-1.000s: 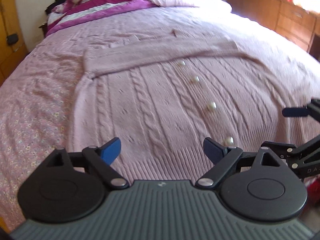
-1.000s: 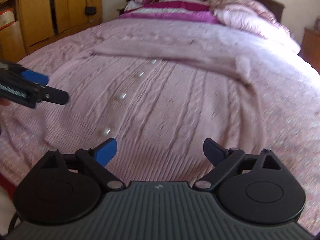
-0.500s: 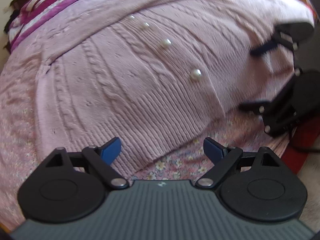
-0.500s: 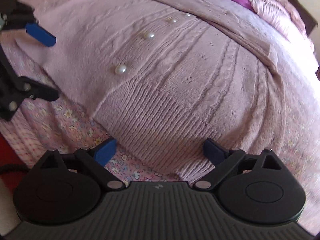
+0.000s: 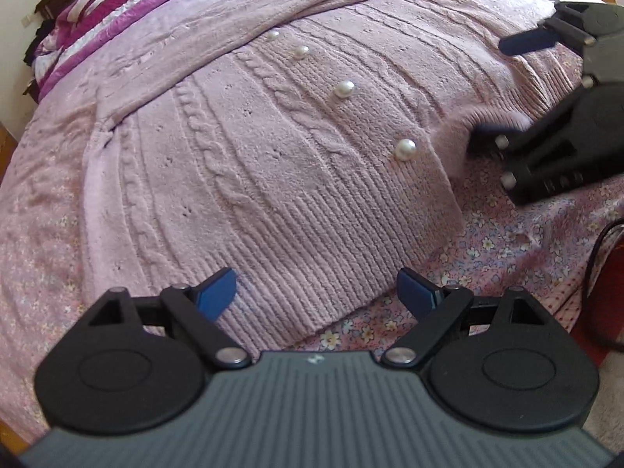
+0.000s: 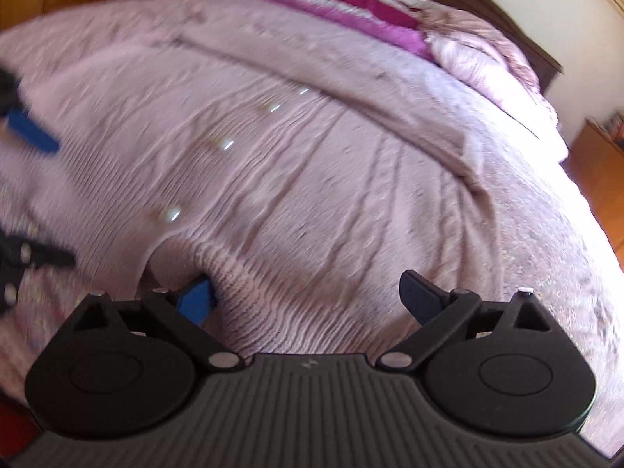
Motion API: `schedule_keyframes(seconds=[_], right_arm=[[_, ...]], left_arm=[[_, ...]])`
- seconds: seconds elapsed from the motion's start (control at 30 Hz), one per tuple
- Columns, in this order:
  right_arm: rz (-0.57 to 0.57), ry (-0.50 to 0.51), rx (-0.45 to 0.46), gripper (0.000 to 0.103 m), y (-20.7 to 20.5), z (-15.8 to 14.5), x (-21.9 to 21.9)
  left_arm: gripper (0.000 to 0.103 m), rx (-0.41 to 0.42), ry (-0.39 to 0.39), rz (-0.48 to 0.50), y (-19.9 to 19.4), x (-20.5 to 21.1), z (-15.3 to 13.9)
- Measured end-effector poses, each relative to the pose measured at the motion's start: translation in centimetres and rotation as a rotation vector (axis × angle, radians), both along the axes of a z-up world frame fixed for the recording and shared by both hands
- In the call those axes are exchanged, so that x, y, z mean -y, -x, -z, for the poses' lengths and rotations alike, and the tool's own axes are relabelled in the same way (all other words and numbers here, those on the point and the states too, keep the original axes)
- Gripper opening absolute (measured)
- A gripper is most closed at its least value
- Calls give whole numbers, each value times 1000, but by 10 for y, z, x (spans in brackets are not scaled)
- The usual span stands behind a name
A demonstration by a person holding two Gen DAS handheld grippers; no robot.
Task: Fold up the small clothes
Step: 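Move both grippers open toward the cardigan hem, then grasp the hem corners with both grippers and lift them up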
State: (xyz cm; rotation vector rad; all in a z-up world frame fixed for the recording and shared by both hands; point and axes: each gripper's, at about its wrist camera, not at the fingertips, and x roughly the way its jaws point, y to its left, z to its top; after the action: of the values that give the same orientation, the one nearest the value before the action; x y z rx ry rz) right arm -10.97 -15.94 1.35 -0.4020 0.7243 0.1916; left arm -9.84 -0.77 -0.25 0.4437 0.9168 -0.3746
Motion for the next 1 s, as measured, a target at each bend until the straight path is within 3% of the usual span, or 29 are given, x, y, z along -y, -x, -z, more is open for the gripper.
schedule_keyframes(seconds=[0.17,0.33,0.67,0.9,1.0], right_arm=[[46,-60,8,99,-7,-7,5],[62,-80,46,100,-7,-12,5],[24,-85,-78,103,-13,14,-3],[18,-64,-64,103,-12,21,-5],[-2,-66,-16,97,-6,15,-6]], left_arm=[[91,6,-9,49,3,10,0],[91,61,-65,-13,-8,9,1],[90,105,4,-94,-20,-2,-2],[84,162,16,-111,-13,4,1],[80,214,6,-98,-10,7,-3]])
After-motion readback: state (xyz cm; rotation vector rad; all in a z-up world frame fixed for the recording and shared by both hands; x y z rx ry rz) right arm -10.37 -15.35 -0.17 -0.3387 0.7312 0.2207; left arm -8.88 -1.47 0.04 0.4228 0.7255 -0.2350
